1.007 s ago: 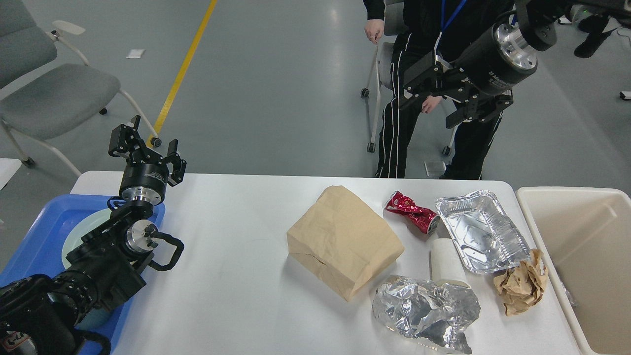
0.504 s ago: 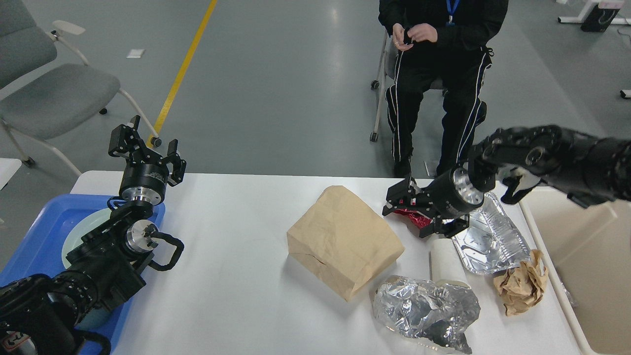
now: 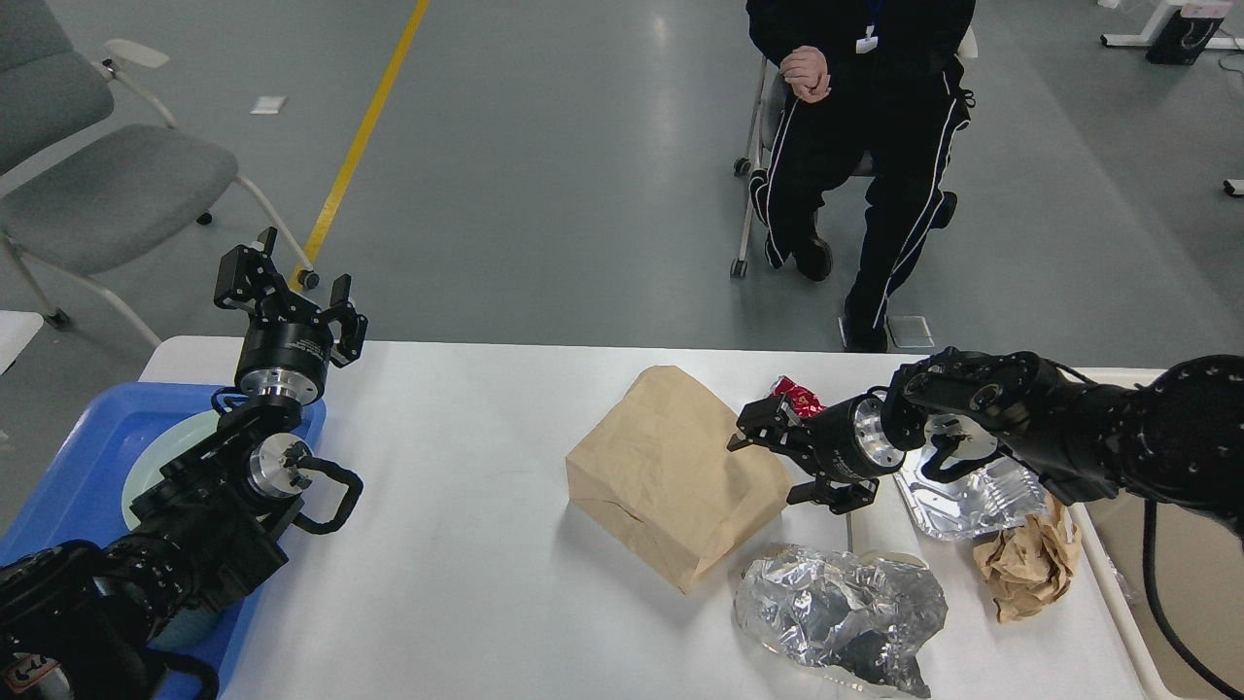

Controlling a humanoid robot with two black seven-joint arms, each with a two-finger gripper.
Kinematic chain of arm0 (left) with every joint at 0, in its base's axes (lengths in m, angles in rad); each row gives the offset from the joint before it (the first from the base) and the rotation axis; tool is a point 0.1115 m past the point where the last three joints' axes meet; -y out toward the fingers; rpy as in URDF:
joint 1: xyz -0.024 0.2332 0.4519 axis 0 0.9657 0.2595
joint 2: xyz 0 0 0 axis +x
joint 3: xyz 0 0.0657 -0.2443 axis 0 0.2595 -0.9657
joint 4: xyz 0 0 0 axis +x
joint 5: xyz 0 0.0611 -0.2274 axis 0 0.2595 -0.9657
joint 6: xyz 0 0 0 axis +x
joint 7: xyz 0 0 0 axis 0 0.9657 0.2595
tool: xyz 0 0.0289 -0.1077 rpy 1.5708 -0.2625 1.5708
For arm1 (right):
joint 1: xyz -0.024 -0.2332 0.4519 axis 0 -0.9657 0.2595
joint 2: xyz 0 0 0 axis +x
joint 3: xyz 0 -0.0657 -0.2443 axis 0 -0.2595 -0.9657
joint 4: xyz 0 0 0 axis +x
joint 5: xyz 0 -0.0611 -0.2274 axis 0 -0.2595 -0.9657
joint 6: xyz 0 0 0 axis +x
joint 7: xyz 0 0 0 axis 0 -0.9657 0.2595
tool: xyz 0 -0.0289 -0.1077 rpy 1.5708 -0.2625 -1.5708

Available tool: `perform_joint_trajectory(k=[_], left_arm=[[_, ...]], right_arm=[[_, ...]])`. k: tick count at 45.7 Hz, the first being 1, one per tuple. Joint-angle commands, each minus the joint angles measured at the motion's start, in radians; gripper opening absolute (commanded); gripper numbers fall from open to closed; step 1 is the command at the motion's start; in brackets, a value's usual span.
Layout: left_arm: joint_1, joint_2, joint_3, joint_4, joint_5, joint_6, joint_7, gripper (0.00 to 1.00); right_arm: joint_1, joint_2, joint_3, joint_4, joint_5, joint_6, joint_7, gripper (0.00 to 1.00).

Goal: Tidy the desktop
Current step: 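Move the right gripper to the beige paper bag and grasp it, then lift the beige paper bag high with the right gripper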

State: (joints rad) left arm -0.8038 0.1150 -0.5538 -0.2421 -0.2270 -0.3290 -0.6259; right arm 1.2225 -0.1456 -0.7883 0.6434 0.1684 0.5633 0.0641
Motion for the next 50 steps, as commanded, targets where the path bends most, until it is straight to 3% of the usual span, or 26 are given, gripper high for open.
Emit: perform_joint_trajectory(k=[1,22,33,36,42,43,50], left_arm=[[0.000,0.000,0.000,0.000,0.000,0.001,0.000,0.96],[0.000,0.000,0.000,0.001,0.000,-0.001,0.000,0.96],[0.000,0.000,0.000,0.001,0.000,0.001,0.000,0.96],[0.000,0.000,0.000,0.001,0.000,-0.001,0.000,0.96],[0.000,0.000,0.000,0.000,0.000,-0.001,0.000,0.96],[0.000,0.000,0.000,0.000,0.000,0.001,0.000,0.96],[0.000,0.000,0.000,0.000,0.000,-0.001,0.000,0.96]], right_arm=[[-0.017,0.009,0.008,-0.011,-0.001,0.000,0.000,1.00],[-0.072,0.044,0.067,-0.063,-0.004,-0.008,0.000,1.00],[-0.126,0.087,0.067,-0.085,-0.004,-0.144,0.000,0.92],[-0.130,0.090,0.066,-0.082,-0.015,-0.148,0.000,0.72],[-0.130,0.098,0.060,-0.073,-0.021,-0.137,-0.001,0.05],[-0.129,0.098,0.061,-0.073,-0.020,-0.135,-0.001,0.00],[-0.115,0.100,0.067,-0.064,-0.017,-0.135,-0.001,0.00]])
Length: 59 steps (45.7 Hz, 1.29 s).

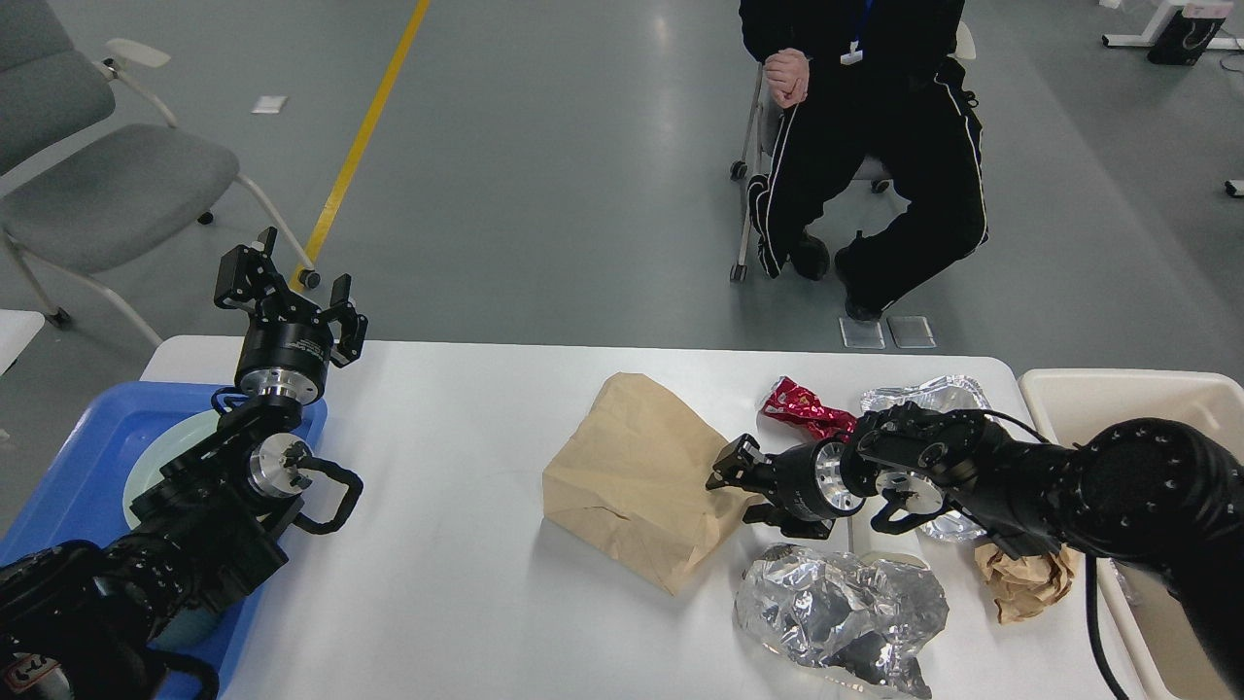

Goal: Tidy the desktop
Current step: 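Lift the beige paper bag high with the right gripper, then carry the paper bag over the white bin and release it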

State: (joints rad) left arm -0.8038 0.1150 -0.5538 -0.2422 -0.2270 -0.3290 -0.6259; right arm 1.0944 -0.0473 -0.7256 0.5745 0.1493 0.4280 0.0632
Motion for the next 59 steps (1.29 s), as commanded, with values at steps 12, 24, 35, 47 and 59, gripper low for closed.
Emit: perform_joint_trajectory(k=[12,24,35,47,59], left_arm=[[0.000,0.000,0.000,0.001,0.000,0.001,0.000,0.96],[0.000,0.000,0.000,0.001,0.000,0.001,0.000,0.96],[0.000,0.000,0.000,0.000,0.000,0.001,0.000,0.96],[0.000,0.000,0.000,0.000,0.000,0.001,0.000,0.96],[0.000,0.000,0.000,0.000,0.000,-0.001,0.000,0.96]], right_arm=[[0.139,-0.072,0.026,0.133,0.003,0.000,0.000,0.00],[0.372,-0.239,0.028,0.353,0.003,0.020,0.000,0.00],[0.584,-0.437,0.020,0.406,0.000,0.115,0.000,0.00],[0.716,-0.629,0.009,0.357,-0.074,0.121,0.000,0.00],[0.417,-0.717,0.009,0.079,-0.077,-0.018,0.001,0.00]])
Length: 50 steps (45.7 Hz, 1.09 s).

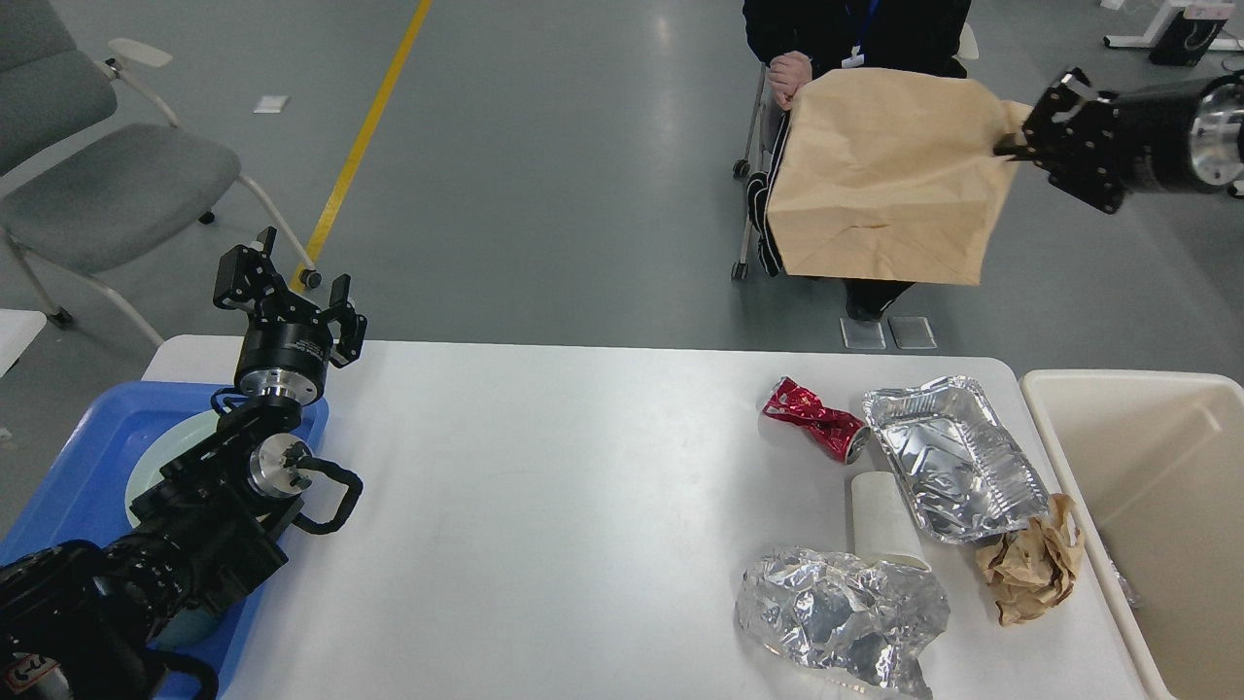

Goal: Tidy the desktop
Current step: 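Carry the paper bag over the white bin and release it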

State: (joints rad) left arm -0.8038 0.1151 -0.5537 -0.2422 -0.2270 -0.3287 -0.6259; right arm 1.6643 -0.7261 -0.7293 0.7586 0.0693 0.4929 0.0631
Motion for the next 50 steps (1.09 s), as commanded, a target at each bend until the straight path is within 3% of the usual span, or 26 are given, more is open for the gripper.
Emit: perform_joint_trajectory(k=[1,11,17,27,28,31,34,35,50], left_arm=[[0.000,0.000,0.000,0.000,0.000,0.000,0.000,0.96],[0.000,0.000,0.000,0.000,0.000,0.000,0.000,0.96],[0.000,0.000,0.000,0.000,0.002,0.000,0.000,0.96],[0.000,0.000,0.000,0.000,0.000,0.000,0.000,0.96],[0.000,0.000,0.000,0.001,0.000,-0.001,0.000,0.96],[0.000,0.000,0.000,0.000,0.000,-0.001,0.000,0.96],[0.000,0.000,0.000,0.000,0.000,-0.001,0.000,0.96],[0.000,0.000,0.000,0.000,0.000,0.000,0.000,0.96],[0.000,0.000,0.000,0.001,0.000,0.000,0.000,0.96]], right_arm=[[-0.184,-0.045,0.016,-0.120,0.004,-0.108,0.001,0.00],[-0.518,-0.067,0.125,-0.199,0.017,-0.391,0.003,0.00],[-0.673,-0.065,0.240,-0.268,0.015,-0.416,0.003,0.00],[-0.804,-0.036,0.252,-0.358,0.015,-0.430,0.003,0.01],[-0.810,-0.033,0.252,-0.358,0.015,-0.435,0.003,0.13],[-0.830,-0.030,0.252,-0.360,0.015,-0.442,0.003,0.63],[-0.845,-0.021,0.251,-0.360,0.015,-0.467,0.003,0.96],[-0.850,-0.016,0.248,-0.360,0.015,-0.474,0.004,1.00],[-0.810,0.073,0.202,-0.357,-0.006,-0.476,0.004,1.00]])
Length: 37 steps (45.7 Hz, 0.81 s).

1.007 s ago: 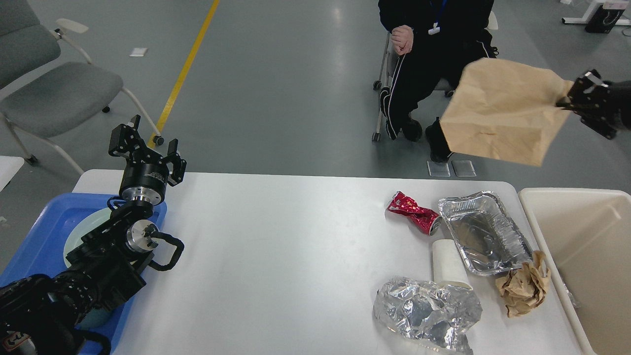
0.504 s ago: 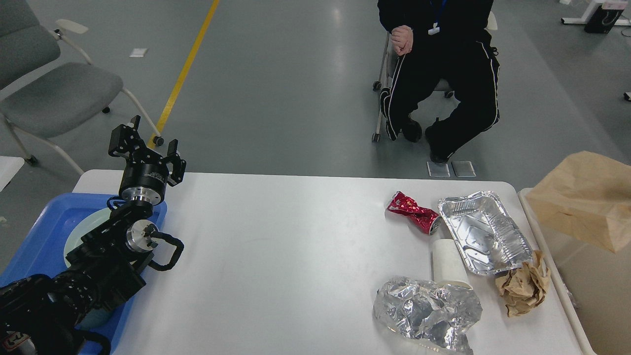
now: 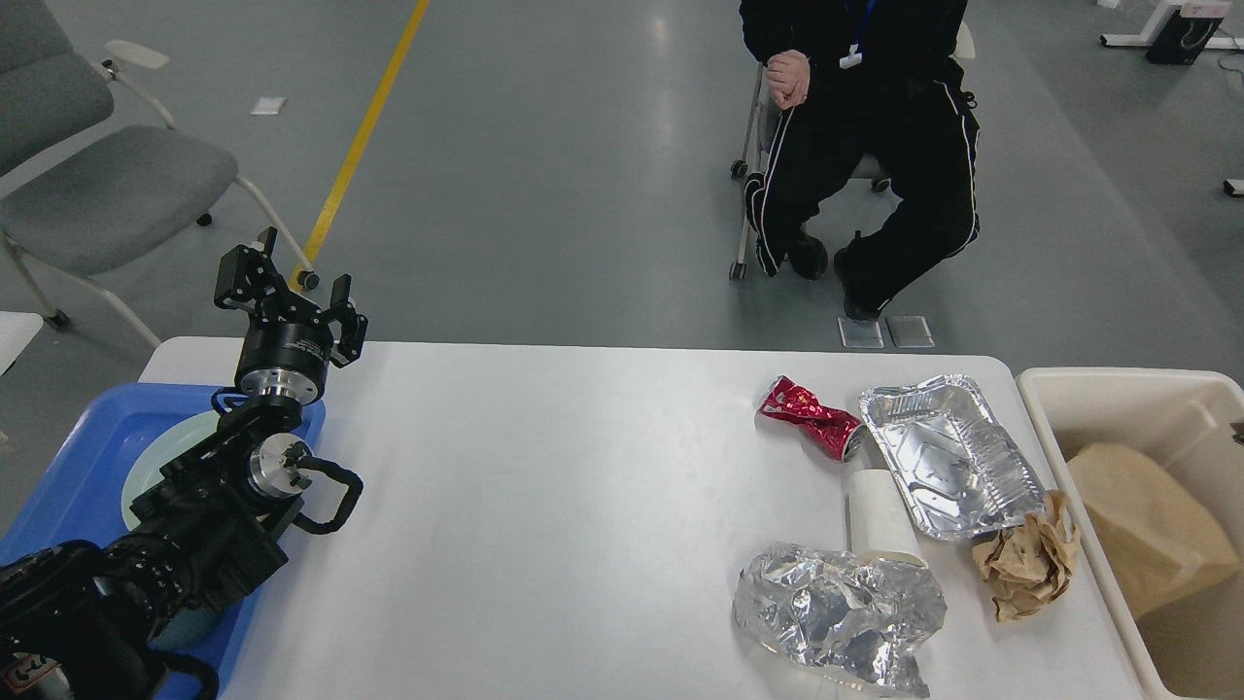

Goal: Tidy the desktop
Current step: 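Carry the paper bag over the white bin and release it, then swing the right gripper back over the table toward the foil bag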

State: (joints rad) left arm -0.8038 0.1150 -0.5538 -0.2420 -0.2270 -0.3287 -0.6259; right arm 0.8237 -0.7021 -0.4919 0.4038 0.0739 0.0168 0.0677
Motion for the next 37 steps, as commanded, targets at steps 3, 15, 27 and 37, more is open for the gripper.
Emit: perform_joint_trajectory(k=[3,15,27,37], left_arm=[[0.000,0.000,0.000,0.001,0.000,0.000,0.000,0.96],[0.000,0.000,0.000,0.000,0.000,0.000,0.000,0.96],[0.000,0.000,0.000,0.001,0.000,-0.001,0.000,0.96],[0.000,0.000,0.000,0.001,0.000,0.000,0.000,0.96]], right_arm=[[0.080,0.081,-0.146,-0.006,-0.011,-0.006,0.000,1.00],[0.325,0.268,-0.603,0.007,-0.008,-0.003,0.000,1.00],[0.627,0.455,-0.902,0.288,-0.012,0.009,0.000,1.00],[0.805,0.573,-0.955,0.553,-0.111,0.018,0.001,1.00]])
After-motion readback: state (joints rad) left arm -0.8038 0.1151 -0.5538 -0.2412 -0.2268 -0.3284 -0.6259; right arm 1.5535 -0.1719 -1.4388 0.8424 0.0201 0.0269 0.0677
